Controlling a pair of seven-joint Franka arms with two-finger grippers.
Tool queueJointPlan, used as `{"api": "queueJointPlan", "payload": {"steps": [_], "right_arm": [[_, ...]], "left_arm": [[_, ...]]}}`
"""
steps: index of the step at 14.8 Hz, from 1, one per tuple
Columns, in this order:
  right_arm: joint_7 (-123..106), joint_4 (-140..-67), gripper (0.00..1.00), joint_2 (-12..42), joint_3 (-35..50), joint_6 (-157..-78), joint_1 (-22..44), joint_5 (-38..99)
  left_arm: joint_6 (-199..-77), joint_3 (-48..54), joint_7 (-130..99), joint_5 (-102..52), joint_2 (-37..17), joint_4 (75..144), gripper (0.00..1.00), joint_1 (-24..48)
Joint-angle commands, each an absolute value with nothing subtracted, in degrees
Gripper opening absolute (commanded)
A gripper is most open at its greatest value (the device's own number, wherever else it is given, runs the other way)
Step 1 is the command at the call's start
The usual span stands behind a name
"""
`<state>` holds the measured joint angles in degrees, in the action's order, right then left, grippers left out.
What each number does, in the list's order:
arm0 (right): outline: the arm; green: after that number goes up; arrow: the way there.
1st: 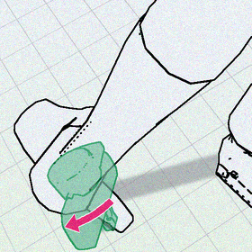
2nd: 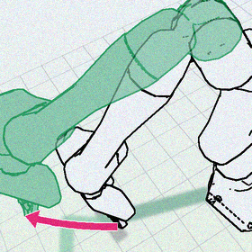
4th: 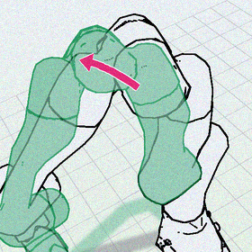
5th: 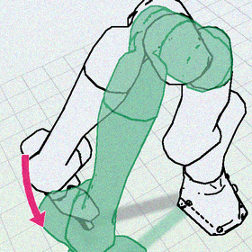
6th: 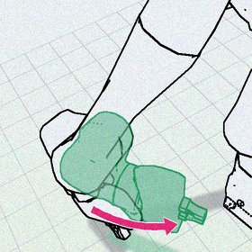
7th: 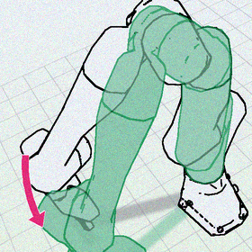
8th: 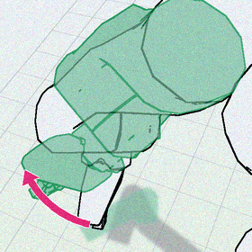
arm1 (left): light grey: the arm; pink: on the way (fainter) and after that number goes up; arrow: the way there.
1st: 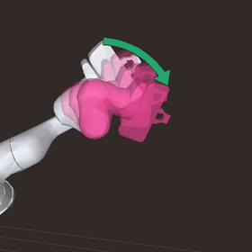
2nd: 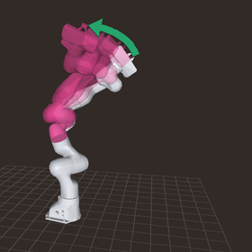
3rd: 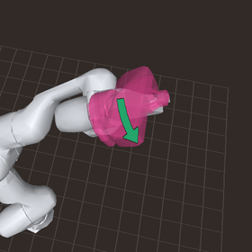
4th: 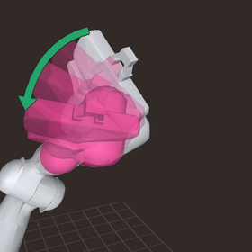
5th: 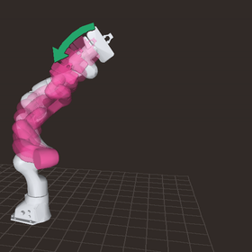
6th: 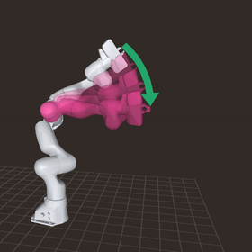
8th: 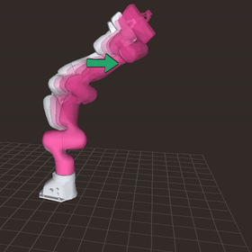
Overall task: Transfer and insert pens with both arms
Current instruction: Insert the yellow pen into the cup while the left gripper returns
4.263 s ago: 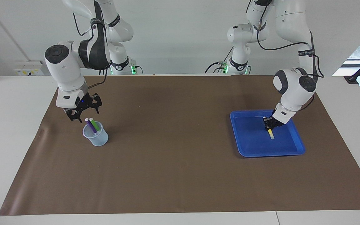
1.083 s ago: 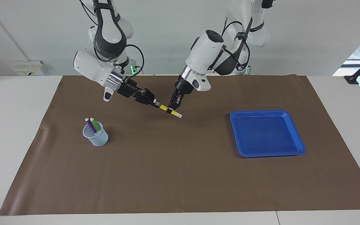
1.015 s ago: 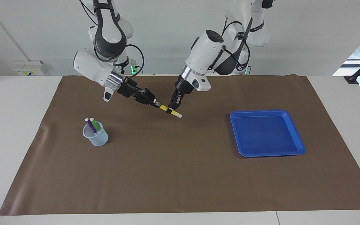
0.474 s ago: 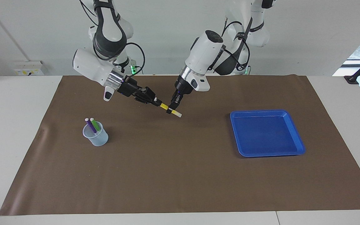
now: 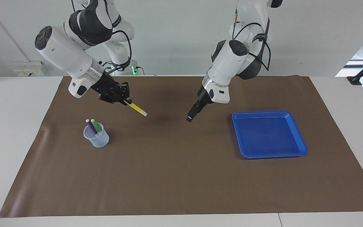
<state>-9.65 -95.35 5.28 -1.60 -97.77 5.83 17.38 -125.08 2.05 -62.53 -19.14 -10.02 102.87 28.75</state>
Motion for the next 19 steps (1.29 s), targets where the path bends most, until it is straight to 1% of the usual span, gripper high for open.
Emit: {"api": "queueJointPlan", "payload": {"steps": [1,4,6,8,10,13,15,19], "right_arm": [[-23.07,-90.97,0.0,8.26,-1.06,-96.76,5.63,4.26],[-28.29,-92.28,0.0,8.35,-1.14,-98.17,4.75,0.1],[-31.1,-92.64,0.0,8.17,-1.14,-98.26,4.48,-4.72],[-31.9,-93.33,0.0,7.91,-1.14,-98.7,4.4,-6.59],[-32.08,-97.28,0.0,6.77,-1.14,-102.55,3.96,-6.68],[-33.3,-105.01,0.0,4.14,-1.23,-110.98,3.6,-8.6],[-33.49,-106.96,0.0,3.61,-1.14,-113.2,3.6,-9.23],[-34.62,-109.07,0.0,3.34,-1.14,-113.2,3.52,-10.63]], "left_arm": [[-119.37,2.37,-49.09,-15.23,-7.3,104.23,1.0,23.84],[-117.86,2.37,-38.35,-9.68,-5.72,106.52,1.0,19.71],[-116.64,2.37,-29.84,-9.23,-4.58,107.75,1.0,16.1],[-114.45,2.37,-21.22,-9.23,-3.35,108.28,1.0,11.97],[-112.07,2.37,-13.4,-9.23,-1.77,108.46,1.0,8.02],[-108.82,2.29,-5.03,-9.14,0.35,108.54,1.0,3.0],[-107.41,2.29,-2.73,-8.44,1.49,108.2,1.0,0.97],[-103.11,2.29,-2.29,-5.01,1.58,104.6,1.0,0.53]]}}
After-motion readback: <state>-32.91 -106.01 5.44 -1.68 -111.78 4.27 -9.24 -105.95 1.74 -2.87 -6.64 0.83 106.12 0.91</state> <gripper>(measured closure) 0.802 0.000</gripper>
